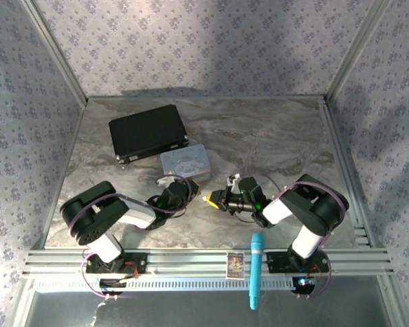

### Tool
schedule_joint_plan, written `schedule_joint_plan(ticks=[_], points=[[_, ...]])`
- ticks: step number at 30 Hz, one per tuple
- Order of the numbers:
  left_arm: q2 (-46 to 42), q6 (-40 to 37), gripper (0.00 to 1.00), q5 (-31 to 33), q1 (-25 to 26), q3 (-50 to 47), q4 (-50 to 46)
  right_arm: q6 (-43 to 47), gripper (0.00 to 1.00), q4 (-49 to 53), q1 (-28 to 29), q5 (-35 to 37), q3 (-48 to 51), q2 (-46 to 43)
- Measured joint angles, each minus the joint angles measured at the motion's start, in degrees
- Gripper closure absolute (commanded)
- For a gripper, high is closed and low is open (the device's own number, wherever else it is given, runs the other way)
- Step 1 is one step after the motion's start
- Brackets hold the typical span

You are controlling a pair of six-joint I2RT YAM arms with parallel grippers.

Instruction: Unlock the padlock with the key

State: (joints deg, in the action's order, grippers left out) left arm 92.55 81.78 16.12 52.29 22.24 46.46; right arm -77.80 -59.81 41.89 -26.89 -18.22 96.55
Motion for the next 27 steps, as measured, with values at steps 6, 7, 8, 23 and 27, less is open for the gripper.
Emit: schedule_joint_plan(ticks=[6,7,8,23,27], points=[[0.0,1.0,1.0,0.0,0.0,0.0,0.1,-1.1,1.0,-2.4,0.0,-0.2,0.0,2.3],[0.0,1.2,1.0,0.0,0.0,0.0,0.1,-1.3,1.0,-2.9,0.0,-0.2,0.0,2.8],[0.0,1.3,1.0,0.0,0.0,0.0,0.1,-1.6,1.0,-3.4,0.0,-0.2,0.0,3.2],[0.0,2.4,1.0,0.0,0.0,0.0,0.6,-4.6,1.0,-12.4,0.2,-0.6,0.4,8.3],[0.0,2.8,1.0,0.0,0.0,0.0,0.8,-4.9,1.0,-13.4,0.2,-0.5,1.3,8.3]])
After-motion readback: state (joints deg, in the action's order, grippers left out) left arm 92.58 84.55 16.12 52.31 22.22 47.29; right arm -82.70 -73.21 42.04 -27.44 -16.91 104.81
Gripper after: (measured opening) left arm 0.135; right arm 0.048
